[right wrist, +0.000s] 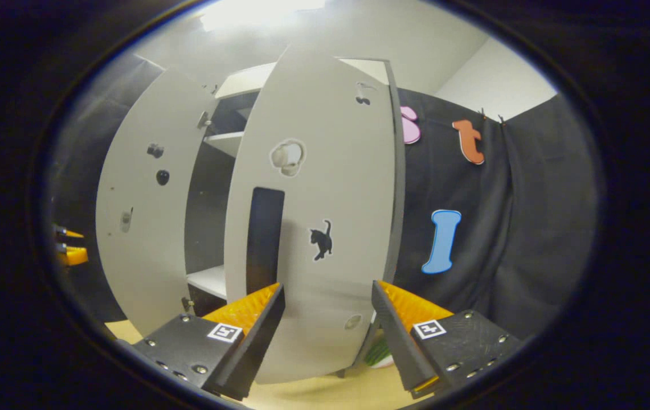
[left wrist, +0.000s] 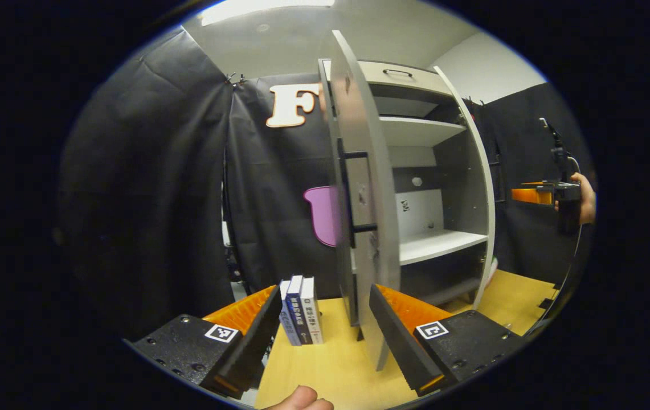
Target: Grasp the bottle in the cabinet with the left hand and place it on the coaster, then close the right door with the right hand and the left door with the left hand.
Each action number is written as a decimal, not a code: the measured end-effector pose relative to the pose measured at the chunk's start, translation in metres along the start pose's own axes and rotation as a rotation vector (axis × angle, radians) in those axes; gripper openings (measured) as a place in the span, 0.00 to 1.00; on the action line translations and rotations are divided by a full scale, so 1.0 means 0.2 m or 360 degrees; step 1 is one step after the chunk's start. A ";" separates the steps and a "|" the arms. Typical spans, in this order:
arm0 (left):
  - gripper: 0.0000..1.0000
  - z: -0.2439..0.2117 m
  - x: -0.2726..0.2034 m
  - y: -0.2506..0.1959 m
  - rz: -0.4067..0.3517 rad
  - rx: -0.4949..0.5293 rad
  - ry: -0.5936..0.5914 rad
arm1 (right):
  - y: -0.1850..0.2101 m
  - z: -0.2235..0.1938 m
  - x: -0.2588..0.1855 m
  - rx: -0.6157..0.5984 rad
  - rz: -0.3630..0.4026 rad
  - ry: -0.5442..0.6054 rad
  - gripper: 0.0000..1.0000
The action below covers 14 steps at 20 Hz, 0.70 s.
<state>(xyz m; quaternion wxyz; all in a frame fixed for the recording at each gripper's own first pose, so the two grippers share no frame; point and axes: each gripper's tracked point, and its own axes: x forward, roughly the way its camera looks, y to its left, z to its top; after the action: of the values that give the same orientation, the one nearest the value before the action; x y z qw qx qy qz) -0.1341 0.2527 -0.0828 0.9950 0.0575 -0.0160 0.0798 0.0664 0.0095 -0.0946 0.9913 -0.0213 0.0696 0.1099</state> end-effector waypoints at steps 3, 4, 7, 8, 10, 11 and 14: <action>1.00 0.04 0.06 0.13 0.0064 0.0019 -0.0027 | 0.15 -0.08 -0.05 -0.0047 0.0106 -0.0038 0.94; 0.98 0.06 0.09 0.16 0.0069 0.0005 -0.0030 | 0.20 -0.12 -0.07 -0.0045 0.0139 -0.0036 0.94; 0.97 0.08 0.20 0.19 0.0042 -0.0058 -0.0014 | 0.28 -0.18 -0.13 0.0030 0.0104 -0.0046 0.94; 0.97 0.09 0.23 0.19 0.0025 -0.0079 -0.0006 | 0.29 -0.17 -0.15 0.0068 0.0047 -0.0057 0.96; 0.98 0.15 0.32 0.16 -0.0068 -0.0153 -0.0025 | 0.37 -0.15 -0.18 0.0127 0.0041 -0.0094 0.94; 0.97 0.18 0.35 0.12 -0.0115 -0.0169 -0.0052 | 0.45 -0.13 -0.21 0.0155 0.0071 -0.0116 0.91; 0.98 0.26 0.45 0.09 -0.0163 -0.0145 -0.0083 | 0.56 -0.11 -0.35 0.0233 0.0097 -0.0100 0.94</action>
<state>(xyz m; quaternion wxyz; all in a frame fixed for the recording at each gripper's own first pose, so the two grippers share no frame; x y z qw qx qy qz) -0.0500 0.2791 -0.0245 0.9986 0.0151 -0.0425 0.0264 -0.0295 0.1026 -0.1095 0.9881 0.0567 0.0469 0.1352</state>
